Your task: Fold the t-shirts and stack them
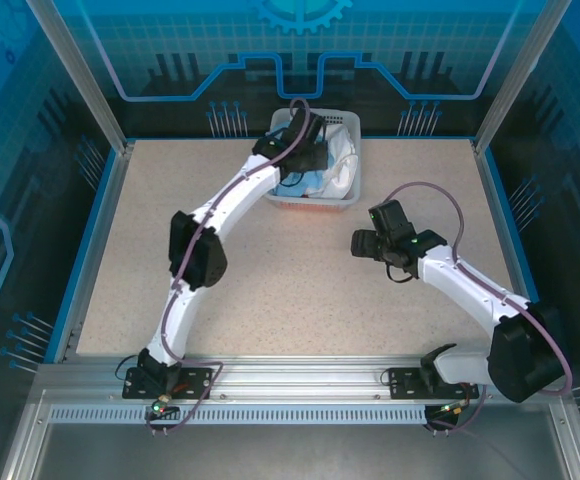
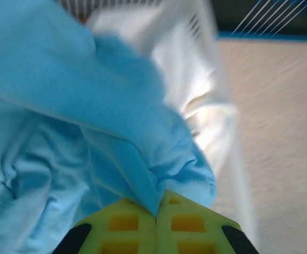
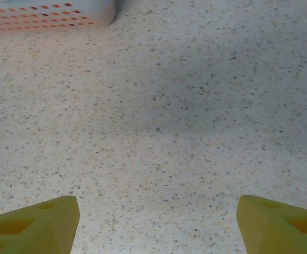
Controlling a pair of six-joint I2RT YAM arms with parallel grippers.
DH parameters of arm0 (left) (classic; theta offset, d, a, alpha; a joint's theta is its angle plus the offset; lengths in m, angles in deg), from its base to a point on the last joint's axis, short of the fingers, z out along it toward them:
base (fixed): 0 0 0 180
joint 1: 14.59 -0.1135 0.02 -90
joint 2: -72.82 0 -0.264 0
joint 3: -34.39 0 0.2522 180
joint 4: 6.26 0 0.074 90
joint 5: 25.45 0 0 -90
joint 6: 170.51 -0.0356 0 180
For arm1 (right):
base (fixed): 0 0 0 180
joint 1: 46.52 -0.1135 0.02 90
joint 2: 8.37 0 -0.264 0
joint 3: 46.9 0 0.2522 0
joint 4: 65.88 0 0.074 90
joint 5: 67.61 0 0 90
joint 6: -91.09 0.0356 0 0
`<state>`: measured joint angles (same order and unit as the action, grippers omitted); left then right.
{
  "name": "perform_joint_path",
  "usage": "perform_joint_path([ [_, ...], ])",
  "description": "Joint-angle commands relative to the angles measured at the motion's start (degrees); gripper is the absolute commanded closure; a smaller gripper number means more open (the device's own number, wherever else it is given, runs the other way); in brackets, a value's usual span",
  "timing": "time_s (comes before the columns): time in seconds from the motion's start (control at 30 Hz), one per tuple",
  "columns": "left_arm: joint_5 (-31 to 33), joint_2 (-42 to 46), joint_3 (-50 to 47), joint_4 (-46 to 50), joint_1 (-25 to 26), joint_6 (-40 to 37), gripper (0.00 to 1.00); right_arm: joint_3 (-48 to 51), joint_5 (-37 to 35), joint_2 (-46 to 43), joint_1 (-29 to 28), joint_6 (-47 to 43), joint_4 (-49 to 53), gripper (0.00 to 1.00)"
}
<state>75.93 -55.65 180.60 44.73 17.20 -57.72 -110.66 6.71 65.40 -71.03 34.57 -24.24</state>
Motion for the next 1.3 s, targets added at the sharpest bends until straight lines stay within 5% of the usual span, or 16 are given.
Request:
perform_joint_path([
  [0.0, 0.54, 12.26, -3.16, -10.87, 1.21, -5.62, 1.0, 0.01, 0.09, -0.88, 1.61, 1.8, 2.69, 0.2],
  [0.37, 4.74, 44.29, -24.79, -25.16, 1.0, -13.19, 1.0, -8.97, 5.77, 5.23, 6.36, 4.9, 6.34, 0.18],
  [0.83, 19.09, 70.39, -36.08, -21.87, -4.88, -18.19, 1.0, -40.28, 4.94, 34.74, 7.9, 3.94, 14.96, 0.27],
  [1.07, 21.44, 74.96, -49.62, -17.82, -7.12, -16.5, 1.0, -54.02, 3.81, 48.25, 8.42, 1.4, 19.64, 0.6],
  [1.17, 17.03, 74.9, -54.88, -14.86, -10.76, -12.22, 1.0, -55.08, 2.52, 49.76, 9.95, 0.09, 19.96, 0.85],
  [1.27, 13.0, 74.16, -59.69, -12.97, -13.6, -7.87, 1.0, -54.1, 1.03, 48.68, 13.17, -1.83, 20.73, 1.0],
])
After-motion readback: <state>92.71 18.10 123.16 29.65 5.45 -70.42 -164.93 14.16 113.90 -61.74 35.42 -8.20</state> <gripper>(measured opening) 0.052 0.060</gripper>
